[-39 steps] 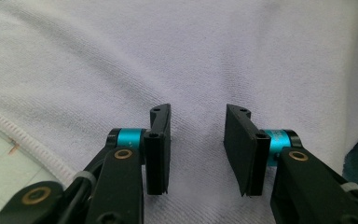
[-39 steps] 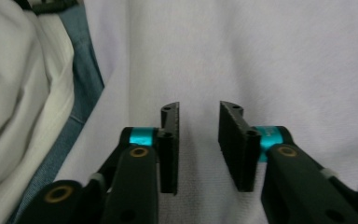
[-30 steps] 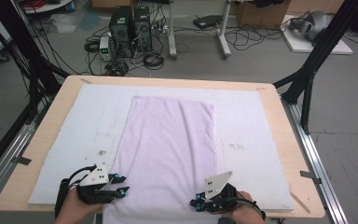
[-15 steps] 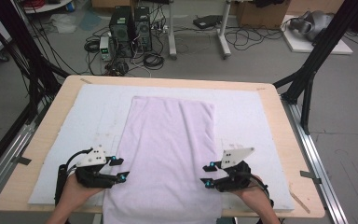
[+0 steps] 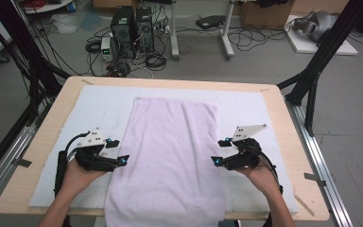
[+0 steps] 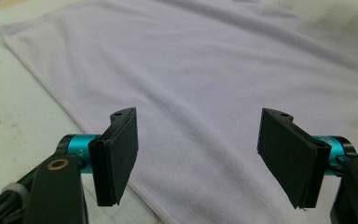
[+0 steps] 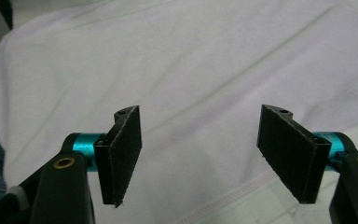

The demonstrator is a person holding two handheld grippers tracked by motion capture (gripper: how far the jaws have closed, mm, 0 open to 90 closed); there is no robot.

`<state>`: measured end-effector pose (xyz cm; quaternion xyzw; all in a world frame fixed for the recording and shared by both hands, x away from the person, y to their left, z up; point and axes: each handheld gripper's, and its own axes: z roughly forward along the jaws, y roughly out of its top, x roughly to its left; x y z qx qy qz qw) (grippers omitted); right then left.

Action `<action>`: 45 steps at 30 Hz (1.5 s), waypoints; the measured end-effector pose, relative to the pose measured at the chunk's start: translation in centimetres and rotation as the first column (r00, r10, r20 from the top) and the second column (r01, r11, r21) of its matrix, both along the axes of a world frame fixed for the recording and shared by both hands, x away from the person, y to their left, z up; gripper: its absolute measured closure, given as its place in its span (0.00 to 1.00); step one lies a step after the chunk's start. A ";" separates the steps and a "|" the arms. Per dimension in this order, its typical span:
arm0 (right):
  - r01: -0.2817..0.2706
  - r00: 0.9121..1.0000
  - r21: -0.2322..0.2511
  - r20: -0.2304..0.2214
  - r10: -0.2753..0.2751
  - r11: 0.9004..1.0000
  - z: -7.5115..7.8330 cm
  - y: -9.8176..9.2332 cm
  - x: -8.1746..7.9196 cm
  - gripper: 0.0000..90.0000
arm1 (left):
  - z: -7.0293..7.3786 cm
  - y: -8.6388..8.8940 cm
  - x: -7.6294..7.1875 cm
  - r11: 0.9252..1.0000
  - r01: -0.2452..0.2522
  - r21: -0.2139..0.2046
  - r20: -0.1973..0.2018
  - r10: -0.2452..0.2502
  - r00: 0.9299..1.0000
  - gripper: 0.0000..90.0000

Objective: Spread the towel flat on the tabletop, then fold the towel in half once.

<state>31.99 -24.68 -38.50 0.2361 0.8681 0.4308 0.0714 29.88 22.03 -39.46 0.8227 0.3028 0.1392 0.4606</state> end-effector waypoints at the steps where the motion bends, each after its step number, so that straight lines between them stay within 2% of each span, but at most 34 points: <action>1: 0.008 1.000 -0.001 -0.003 -0.008 1.000 0.2 0.0 0.3 0.32 | 0.2 -0.1 0.1 1.000 0.000 0.000 0.004 0.000 1.000 0.32; 3: 0.016 1.000 -0.006 -0.014 -0.016 1.000 0.5 -0.1 0.8 0.30 | 0.7 -0.3 0.4 1.000 0.002 0.003 0.018 -0.002 1.000 0.32; 5: 0.020 1.000 0.004 -0.001 -0.020 1.000 0.7 -0.1 1.1 0.30 | 1.1 -0.4 0.7 1.000 0.007 0.006 0.025 -0.008 1.000 0.32; 15: 0.002 1.000 0.003 -0.008 -0.002 1.000 0.8 0.2 1.4 0.30 | 1.2 -0.5 1.4 1.000 0.008 0.000 0.004 -0.008 1.000 0.33; 22: 0.011 1.000 0.001 -0.004 -0.011 1.000 0.8 0.1 1.6 0.30 | 1.5 -0.4 1.8 1.000 -0.001 -0.008 0.003 0.001 1.000 0.34; 27: 0.015 1.000 -0.007 0.005 -0.015 1.000 1.4 0.1 2.0 0.30 | 2.2 -0.5 2.6 1.000 -0.014 0.012 0.012 0.014 1.000 0.35; 30: 0.019 1.000 -0.024 0.016 -0.019 1.000 2.0 0.2 2.6 0.30 | 2.9 -0.7 3.5 1.000 -0.024 0.020 0.023 0.024 0.999 0.35; 32: 0.028 0.999 -0.037 0.028 -0.027 0.999 2.5 0.3 3.4 0.30 | 3.3 -0.7 4.4 0.999 -0.032 0.003 0.028 0.032 0.999 0.38; 35: 0.049 0.998 -0.049 0.036 -0.047 0.998 3.2 0.2 4.9 0.32 | 3.5 -0.6 6.1 0.998 -0.059 0.003 0.018 0.059 0.998 0.39; 37: 0.060 0.998 -0.037 0.020 -0.059 0.998 3.1 0.0 6.0 0.34 | 3.4 -0.6 7.4 0.997 -0.078 0.003 0.007 0.078 0.997 0.39; 39: 0.076 0.997 -0.050 0.009 -0.075 0.996 2.8 -0.1 7.1 0.34 | 3.1 -0.7 8.3 0.996 -0.093 0.011 -0.003 0.093 0.996 0.39; 42: 0.098 0.995 -0.071 0.006 -0.097 0.993 1.7 -0.3 8.4 0.36 | 2.1 -0.9 9.5 0.995 -0.100 0.010 0.015 0.100 0.995 0.43; 43: 0.110 0.994 -0.075 -0.008 -0.110 0.991 1.3 -0.4 8.8 0.36 | 1.6 -0.9 9.9 0.994 -0.107 0.016 0.014 0.107 0.994 0.43; 44: 0.118 0.993 -0.072 -0.014 -0.119 0.990 1.0 -0.5 9.2 0.37 | 0.9 -0.8 10.6 0.994 -0.108 0.015 -0.011 0.109 0.994 0.44; 45: 0.121 0.992 -0.047 -0.011 -0.122 0.992 0.6 -0.6 9.6 0.39 | 0.4 -0.7 11.1 0.994 -0.113 0.013 -0.033 0.113 0.993 0.45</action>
